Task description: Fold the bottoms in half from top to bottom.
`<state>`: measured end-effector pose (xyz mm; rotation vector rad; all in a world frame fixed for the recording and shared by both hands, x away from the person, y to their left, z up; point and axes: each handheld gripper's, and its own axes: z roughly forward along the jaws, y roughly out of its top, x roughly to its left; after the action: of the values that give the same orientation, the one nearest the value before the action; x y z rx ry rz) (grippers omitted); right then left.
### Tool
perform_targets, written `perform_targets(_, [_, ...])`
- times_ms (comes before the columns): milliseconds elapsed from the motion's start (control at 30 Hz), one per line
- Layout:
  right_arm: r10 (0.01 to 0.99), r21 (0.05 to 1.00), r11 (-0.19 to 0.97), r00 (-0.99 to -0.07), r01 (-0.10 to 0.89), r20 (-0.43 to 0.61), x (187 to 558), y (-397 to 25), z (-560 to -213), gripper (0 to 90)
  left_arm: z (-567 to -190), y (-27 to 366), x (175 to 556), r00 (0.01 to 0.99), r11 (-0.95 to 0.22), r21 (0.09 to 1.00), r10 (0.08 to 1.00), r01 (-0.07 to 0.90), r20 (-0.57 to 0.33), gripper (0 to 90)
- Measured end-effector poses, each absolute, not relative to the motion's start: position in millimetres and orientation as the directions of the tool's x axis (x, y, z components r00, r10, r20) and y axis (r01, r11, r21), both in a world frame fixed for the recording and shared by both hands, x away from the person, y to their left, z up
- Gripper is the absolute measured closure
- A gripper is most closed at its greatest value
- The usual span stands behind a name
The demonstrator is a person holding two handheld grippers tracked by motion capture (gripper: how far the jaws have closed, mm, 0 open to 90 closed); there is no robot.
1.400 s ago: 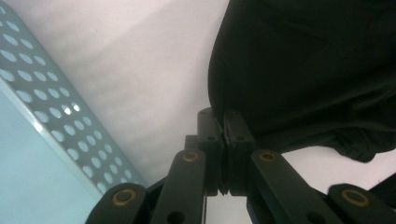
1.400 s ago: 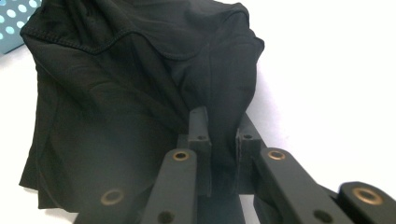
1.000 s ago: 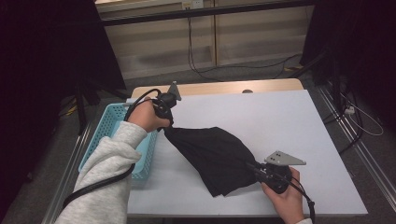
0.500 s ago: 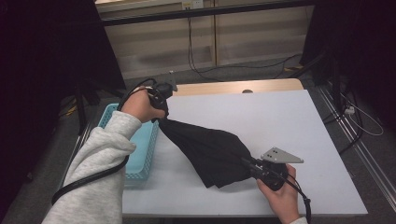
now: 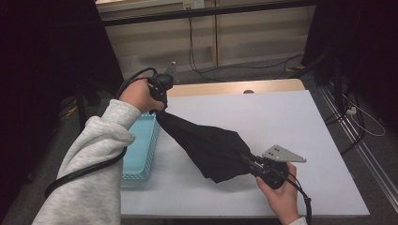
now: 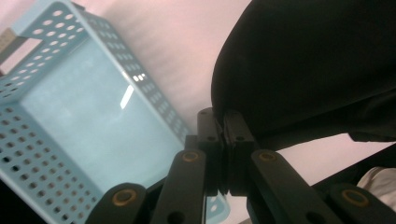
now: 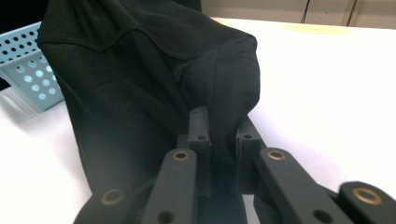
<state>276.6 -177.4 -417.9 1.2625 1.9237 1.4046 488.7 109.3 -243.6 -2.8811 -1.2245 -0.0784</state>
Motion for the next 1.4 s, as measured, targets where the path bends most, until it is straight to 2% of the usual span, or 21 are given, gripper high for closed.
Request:
perform_targets(567, [0.846,0.932,0.040,-0.509,0.360,0.160,289,-162,-402,81.6,-211,124,492,0.670,-0.675,0.034,0.736,0.737,0.095,87.4])
perform_targets(933, [0.836,0.945,0.034,-0.527,0.327,0.152,294,-150,-390,81.6,-193,137,496,0.661,-0.668,0.019,0.741,0.744,0.118,87.4])
perform_targets(1400, [0.819,0.949,0.037,-0.554,0.312,0.150,300,-130,-381,81.6,-188,160,500,0.631,-0.638,0.027,0.767,0.770,0.118,87.4])
